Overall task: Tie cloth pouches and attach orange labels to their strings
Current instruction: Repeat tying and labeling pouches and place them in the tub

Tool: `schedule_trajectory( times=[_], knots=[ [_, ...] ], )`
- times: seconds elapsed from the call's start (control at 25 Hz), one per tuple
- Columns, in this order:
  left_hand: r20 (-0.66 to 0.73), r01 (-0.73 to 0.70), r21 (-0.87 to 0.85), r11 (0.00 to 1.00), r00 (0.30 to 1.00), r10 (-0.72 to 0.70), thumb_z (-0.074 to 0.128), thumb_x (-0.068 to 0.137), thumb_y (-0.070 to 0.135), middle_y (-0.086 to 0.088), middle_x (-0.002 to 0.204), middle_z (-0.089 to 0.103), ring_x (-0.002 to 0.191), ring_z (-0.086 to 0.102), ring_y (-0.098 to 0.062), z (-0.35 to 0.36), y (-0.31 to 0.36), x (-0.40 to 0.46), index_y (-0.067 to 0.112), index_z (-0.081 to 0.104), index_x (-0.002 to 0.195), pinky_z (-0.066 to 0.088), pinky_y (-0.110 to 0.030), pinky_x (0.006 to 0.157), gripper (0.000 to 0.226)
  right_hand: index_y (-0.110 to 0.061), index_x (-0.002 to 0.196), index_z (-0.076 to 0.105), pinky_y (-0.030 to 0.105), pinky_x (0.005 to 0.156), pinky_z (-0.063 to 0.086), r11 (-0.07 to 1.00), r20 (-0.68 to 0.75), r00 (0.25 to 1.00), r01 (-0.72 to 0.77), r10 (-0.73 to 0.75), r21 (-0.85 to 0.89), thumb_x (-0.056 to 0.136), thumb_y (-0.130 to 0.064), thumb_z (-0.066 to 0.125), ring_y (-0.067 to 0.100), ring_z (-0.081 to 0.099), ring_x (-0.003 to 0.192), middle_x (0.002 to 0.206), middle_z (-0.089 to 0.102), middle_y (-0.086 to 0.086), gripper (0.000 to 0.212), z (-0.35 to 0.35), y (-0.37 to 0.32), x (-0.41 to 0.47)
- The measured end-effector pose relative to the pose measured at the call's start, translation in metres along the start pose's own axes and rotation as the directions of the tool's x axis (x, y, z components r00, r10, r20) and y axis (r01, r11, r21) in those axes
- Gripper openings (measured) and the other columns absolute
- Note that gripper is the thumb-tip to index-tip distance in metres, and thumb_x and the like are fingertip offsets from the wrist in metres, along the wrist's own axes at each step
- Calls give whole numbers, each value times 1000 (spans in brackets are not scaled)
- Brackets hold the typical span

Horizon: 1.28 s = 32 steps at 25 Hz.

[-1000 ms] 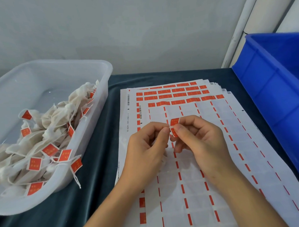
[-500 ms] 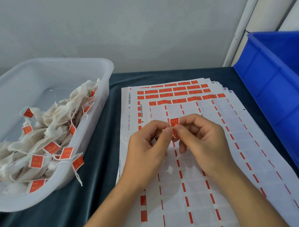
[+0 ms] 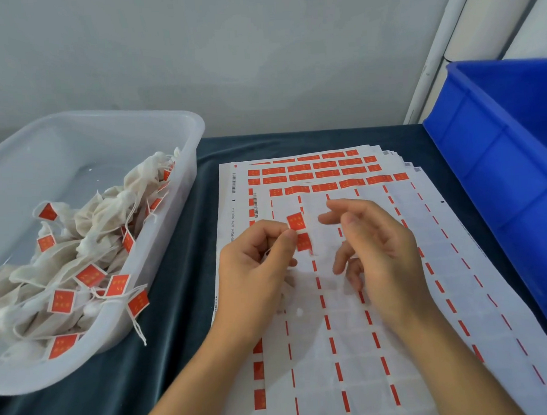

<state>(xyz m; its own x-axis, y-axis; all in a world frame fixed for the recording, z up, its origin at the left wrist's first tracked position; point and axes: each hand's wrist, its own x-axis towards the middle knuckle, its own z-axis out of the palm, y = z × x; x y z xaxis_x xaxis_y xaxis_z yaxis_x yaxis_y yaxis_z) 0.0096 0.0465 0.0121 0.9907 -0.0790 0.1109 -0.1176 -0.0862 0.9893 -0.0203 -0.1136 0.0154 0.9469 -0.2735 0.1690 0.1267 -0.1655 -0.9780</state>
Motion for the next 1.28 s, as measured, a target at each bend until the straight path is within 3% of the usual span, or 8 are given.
schedule_trajectory(
  times=[0.16, 0.32, 0.4, 0.56, 0.92, 1.28],
  knots=[
    [30, 57, -68, 996, 998, -55, 64, 91, 36, 7, 77, 73, 68, 68, -10, 1, 3, 0, 27, 75, 78, 57, -18, 68, 19, -43, 118, 68, 19, 56, 52, 999, 139, 990, -31, 27, 21, 96, -40, 51, 15, 68, 78, 110, 70, -24, 28, 2, 1, 0],
    [53, 40, -87, 995, 998, -35, 65, 91, 35, 4, 84, 77, 73, 71, -13, 1, 3, -1, 27, 76, 78, 57, -21, 70, 18, -34, 114, 71, 18, 70, 54, 997, 313, 948, -74, 59, 36, 95, -37, 53, 9, 68, 89, 102, 73, -16, 26, 4, 3, -2],
    [63, 36, -92, 995, 998, -31, 66, 92, 34, 1, 85, 78, 77, 73, -17, 0, 3, -1, 28, 75, 77, 59, -24, 73, 18, -32, 105, 72, 19, 76, 56, 999, 311, 950, -42, 35, 16, 98, -33, 59, 11, 69, 98, 102, 74, -13, 16, 4, 4, -2],
    [59, 38, -81, 996, 998, -33, 67, 91, 32, 0, 84, 78, 79, 75, -24, 0, 2, 0, 27, 75, 77, 61, -27, 73, 17, -29, 91, 72, 14, 69, 53, 1000, 269, 963, 7, -5, -5, 101, -21, 63, 8, 69, 82, 86, 73, -9, 15, 2, 3, -1],
    [30, 21, 5, 1000, 999, -21, 70, 100, 22, 5, 82, 78, 70, 72, -15, 2, 1, 0, 26, 75, 81, 59, -19, 66, 20, -26, 94, 71, 15, 68, 53, 999, 220, 975, 40, -40, 3, 100, -22, 64, 12, 69, 82, 85, 72, -11, 11, 1, 3, -1],
    [28, -8, 25, 1000, 1000, 7, 71, 98, 22, 4, 74, 73, 60, 66, -11, 4, 3, -1, 29, 74, 81, 55, -17, 56, 19, -33, 100, 71, 20, 76, 59, 998, 133, 990, 47, -43, -32, 91, -39, 61, 10, 68, 98, 95, 72, -17, 15, 2, 4, 0]
  ],
)
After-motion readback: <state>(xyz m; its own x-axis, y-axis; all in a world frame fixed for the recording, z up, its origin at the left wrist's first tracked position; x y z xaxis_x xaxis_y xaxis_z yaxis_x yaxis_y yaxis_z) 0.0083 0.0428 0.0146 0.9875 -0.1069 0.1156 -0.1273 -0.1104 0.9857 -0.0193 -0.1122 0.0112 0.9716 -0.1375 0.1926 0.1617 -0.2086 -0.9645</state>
